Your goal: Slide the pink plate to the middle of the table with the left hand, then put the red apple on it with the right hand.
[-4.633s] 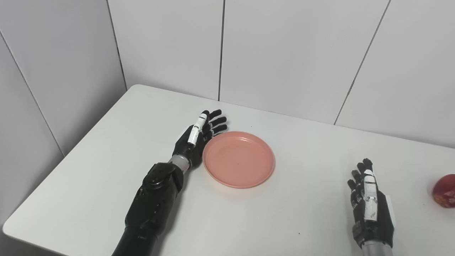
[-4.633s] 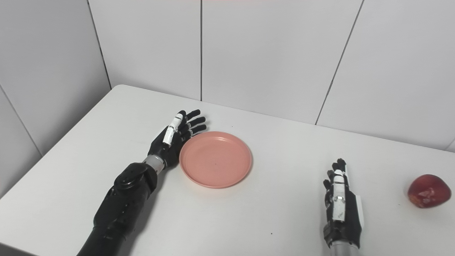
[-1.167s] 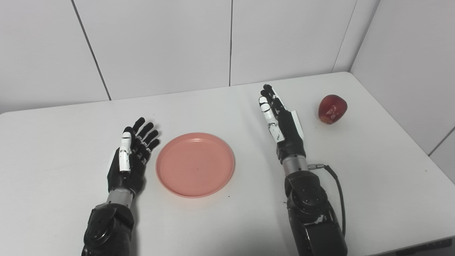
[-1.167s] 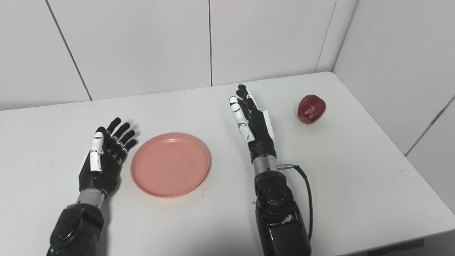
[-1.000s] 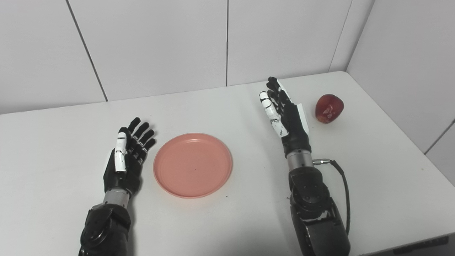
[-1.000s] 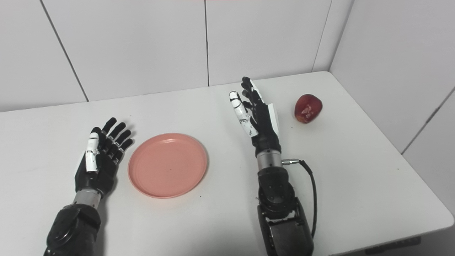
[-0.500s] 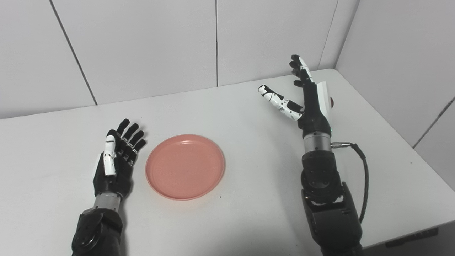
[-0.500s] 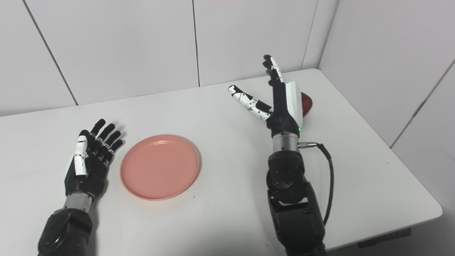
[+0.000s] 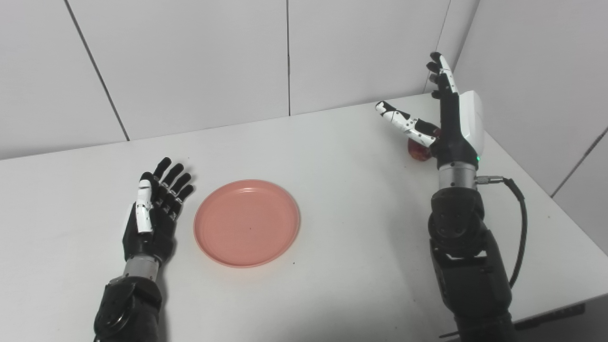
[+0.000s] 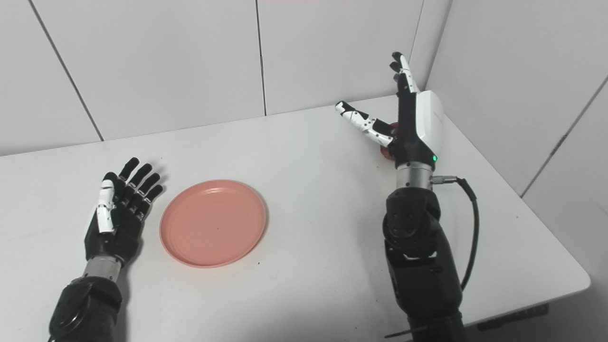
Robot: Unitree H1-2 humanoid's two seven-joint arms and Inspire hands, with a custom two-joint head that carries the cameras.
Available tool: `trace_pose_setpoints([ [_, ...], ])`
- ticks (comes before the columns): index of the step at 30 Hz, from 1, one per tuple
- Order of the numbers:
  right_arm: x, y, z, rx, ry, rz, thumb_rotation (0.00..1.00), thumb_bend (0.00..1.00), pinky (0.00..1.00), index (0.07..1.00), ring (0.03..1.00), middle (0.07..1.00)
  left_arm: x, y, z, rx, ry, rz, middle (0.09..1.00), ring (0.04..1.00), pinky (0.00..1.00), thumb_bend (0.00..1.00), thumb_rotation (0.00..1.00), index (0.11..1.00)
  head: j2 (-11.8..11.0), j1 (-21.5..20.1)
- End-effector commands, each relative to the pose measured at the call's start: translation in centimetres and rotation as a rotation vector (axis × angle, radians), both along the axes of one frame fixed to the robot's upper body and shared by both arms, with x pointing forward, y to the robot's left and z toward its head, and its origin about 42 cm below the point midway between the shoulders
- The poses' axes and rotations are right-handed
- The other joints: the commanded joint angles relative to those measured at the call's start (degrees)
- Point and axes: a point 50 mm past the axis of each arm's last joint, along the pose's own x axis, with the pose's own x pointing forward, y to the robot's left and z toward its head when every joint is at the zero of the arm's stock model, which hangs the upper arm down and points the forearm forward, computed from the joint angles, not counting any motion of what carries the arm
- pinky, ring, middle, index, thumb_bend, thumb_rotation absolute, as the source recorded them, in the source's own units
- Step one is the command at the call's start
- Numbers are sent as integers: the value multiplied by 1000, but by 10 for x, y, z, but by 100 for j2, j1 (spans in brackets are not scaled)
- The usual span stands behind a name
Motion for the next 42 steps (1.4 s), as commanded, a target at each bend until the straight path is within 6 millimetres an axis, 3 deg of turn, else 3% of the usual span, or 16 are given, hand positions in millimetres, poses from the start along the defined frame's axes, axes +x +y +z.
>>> trace_pose_setpoints([
  [1, 5, -7, 21, -37, -74, -25, 515, 899, 762, 928, 858, 891, -13, 7, -30, 10, 131, 19, 878, 863, 872, 362, 1000, 873, 1, 6],
  [12, 6, -35, 20, -107, -40, -110, 559, 953, 794, 923, 866, 892, -13, 7, -30, 12, 130, 19, 879, 865, 876, 368, 1000, 873, 3, 23],
  [27, 15, -66, 12, -164, 72, -155, 523, 985, 793, 932, 880, 906, -12, 7, -32, 9, 129, 17, 880, 867, 875, 370, 1000, 875, 1, 61],
  [42, 33, -83, 5, -174, 215, -132, 503, 1000, 783, 940, 888, 925, -13, 7, -33, 5, 130, 17, 881, 870, 880, 371, 1000, 873, 27, 52],
])
